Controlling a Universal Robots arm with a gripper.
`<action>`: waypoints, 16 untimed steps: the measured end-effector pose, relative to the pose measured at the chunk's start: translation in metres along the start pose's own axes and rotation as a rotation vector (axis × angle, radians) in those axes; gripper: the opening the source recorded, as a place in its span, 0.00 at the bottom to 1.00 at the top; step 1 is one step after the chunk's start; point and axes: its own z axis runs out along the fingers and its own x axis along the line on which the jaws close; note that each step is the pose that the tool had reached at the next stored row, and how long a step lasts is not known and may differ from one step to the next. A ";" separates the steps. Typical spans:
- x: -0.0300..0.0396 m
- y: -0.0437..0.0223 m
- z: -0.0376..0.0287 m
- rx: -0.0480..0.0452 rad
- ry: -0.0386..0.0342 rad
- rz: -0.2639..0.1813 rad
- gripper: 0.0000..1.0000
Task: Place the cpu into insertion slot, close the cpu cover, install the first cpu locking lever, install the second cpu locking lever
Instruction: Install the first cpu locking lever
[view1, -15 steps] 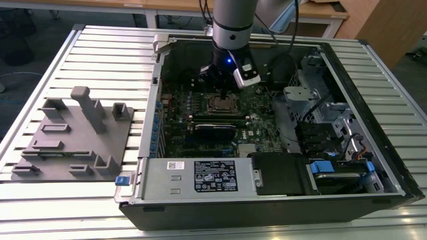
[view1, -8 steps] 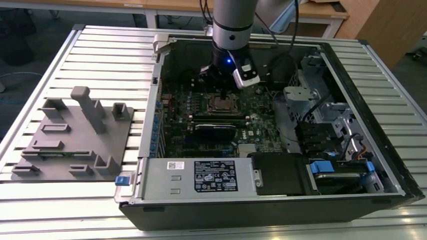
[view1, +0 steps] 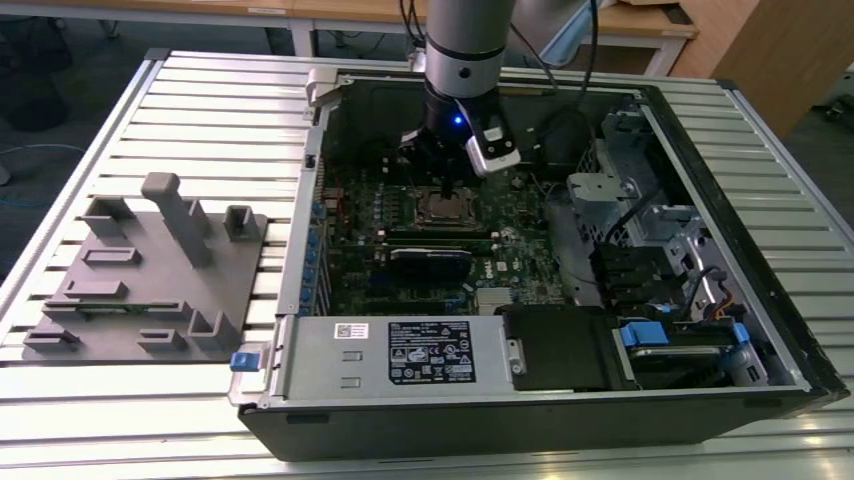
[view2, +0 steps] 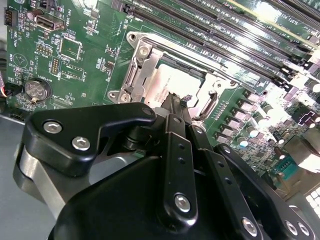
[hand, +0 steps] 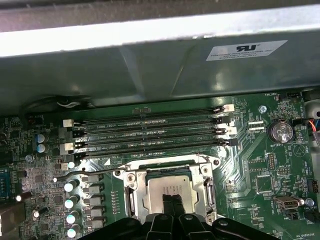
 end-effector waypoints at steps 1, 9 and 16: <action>0.0000 0.0001 -0.0014 0.0000 0.0000 0.000 0.10; -0.0001 0.0002 -0.0043 0.0001 0.0000 0.000 0.10; -0.0001 0.0002 -0.0053 0.0002 0.0001 0.000 0.10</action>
